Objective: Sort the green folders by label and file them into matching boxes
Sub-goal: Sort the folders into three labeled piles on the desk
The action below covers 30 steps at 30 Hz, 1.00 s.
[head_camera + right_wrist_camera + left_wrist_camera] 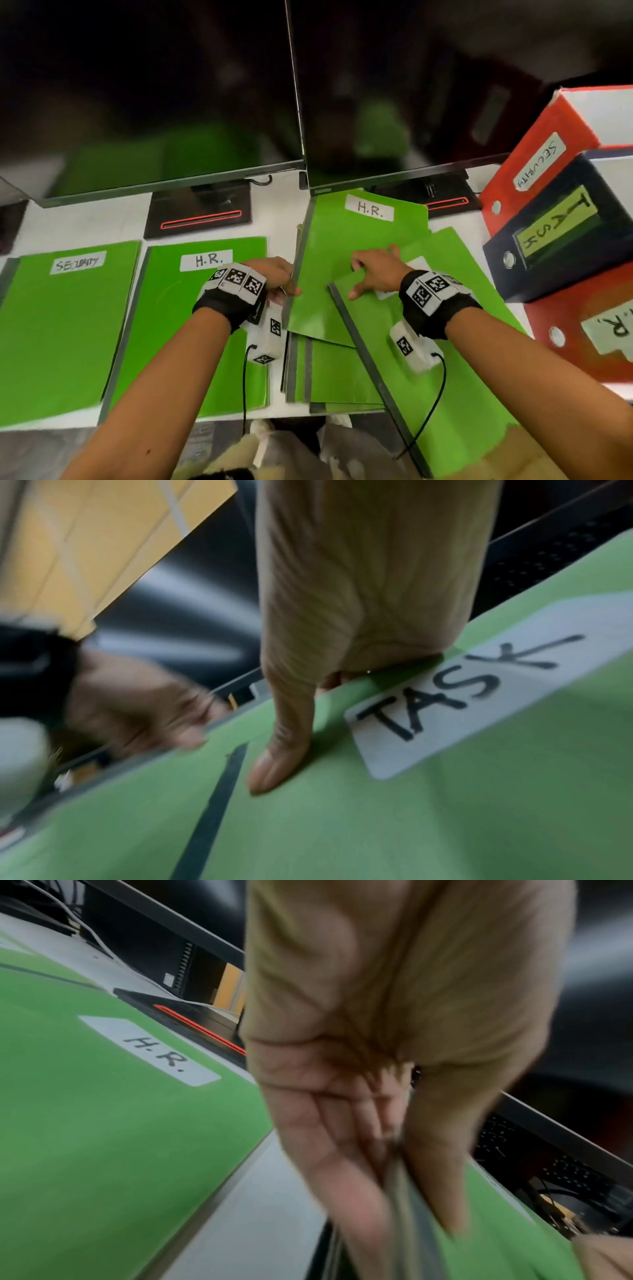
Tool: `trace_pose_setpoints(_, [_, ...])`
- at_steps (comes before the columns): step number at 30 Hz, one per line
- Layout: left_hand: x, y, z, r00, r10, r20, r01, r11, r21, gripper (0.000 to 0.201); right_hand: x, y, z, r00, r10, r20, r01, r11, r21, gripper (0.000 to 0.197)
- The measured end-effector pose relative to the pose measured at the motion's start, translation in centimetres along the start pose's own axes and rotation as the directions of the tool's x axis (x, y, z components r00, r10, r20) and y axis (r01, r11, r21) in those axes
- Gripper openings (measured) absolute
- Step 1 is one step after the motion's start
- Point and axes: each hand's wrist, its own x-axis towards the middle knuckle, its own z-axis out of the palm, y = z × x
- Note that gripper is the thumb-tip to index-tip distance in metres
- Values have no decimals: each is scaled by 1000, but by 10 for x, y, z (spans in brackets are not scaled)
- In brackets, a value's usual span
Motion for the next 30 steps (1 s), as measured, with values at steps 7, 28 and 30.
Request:
trace_pose_setpoints(7, [-7,-3,14,999,-30,-15,28,994,-109,25,6,18,-23,982,119,-145,-80,965,251,45])
trace_pose_setpoints(28, [-33,-94,-30,804,-259,-535,126,954,-273,34,28,-24,-9,987,60,-148,-28,978,207,25])
trace_pose_setpoints(30, [-38,-111,-38,785,-282,-551,153,951,-269,34,36,-44,-14,988,13,-151,16,982,188,23])
